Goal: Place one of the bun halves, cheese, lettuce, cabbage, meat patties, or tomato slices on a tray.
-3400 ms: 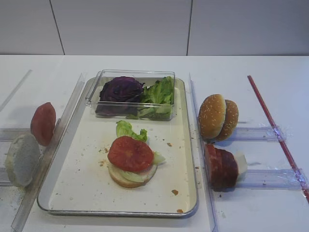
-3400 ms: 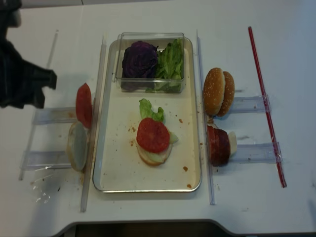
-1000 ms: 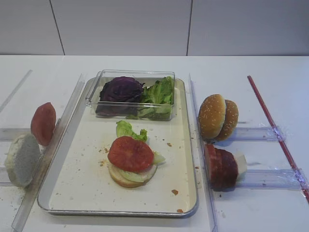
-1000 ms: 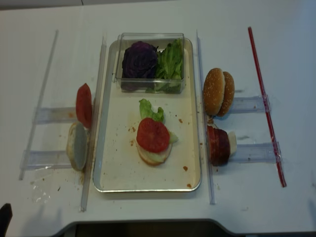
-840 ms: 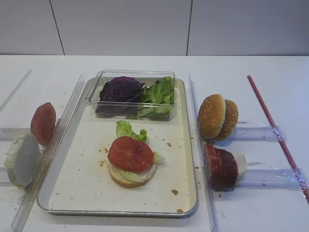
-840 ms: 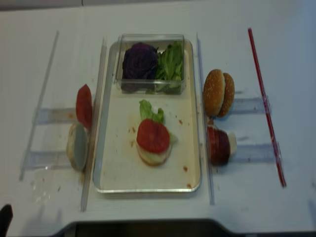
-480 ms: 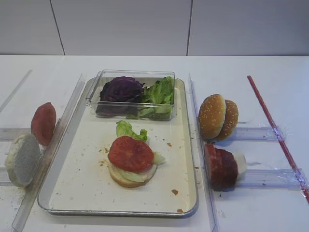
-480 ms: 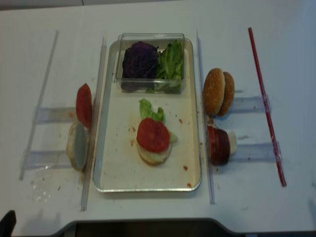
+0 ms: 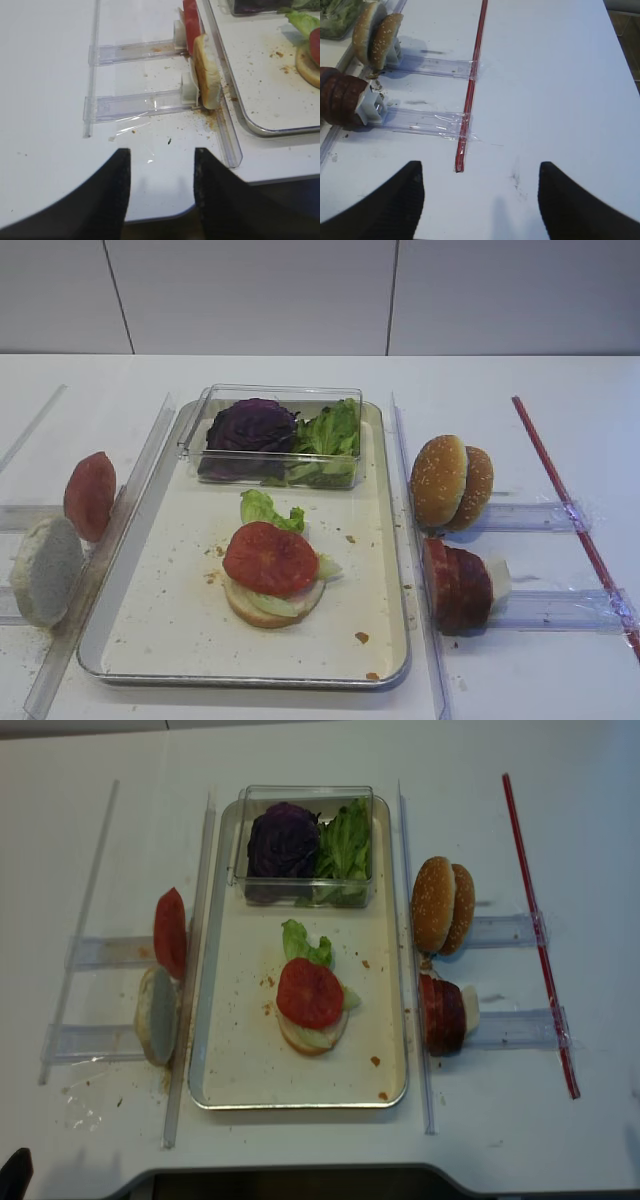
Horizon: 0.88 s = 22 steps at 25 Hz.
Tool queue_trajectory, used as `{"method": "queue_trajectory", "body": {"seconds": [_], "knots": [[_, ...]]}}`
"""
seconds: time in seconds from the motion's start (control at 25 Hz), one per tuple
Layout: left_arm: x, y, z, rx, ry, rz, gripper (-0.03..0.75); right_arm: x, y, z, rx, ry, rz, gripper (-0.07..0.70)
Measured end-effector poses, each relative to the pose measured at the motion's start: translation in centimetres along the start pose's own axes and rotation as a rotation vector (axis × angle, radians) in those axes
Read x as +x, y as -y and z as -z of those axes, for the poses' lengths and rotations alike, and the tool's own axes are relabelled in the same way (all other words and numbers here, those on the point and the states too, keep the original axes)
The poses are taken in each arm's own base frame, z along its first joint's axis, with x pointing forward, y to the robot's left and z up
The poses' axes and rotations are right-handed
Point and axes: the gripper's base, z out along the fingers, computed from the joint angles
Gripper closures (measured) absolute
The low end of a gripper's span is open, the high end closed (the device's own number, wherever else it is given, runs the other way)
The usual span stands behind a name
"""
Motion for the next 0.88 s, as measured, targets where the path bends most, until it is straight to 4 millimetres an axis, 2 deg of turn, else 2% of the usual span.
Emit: {"method": "queue_trajectory", "body": {"seconds": [0.88], "knots": [[0.00, 0.00, 0.00, 0.000, 0.000, 0.020, 0.428, 0.00, 0.00, 0.00, 0.000, 0.000, 0.000, 0.132]]}}
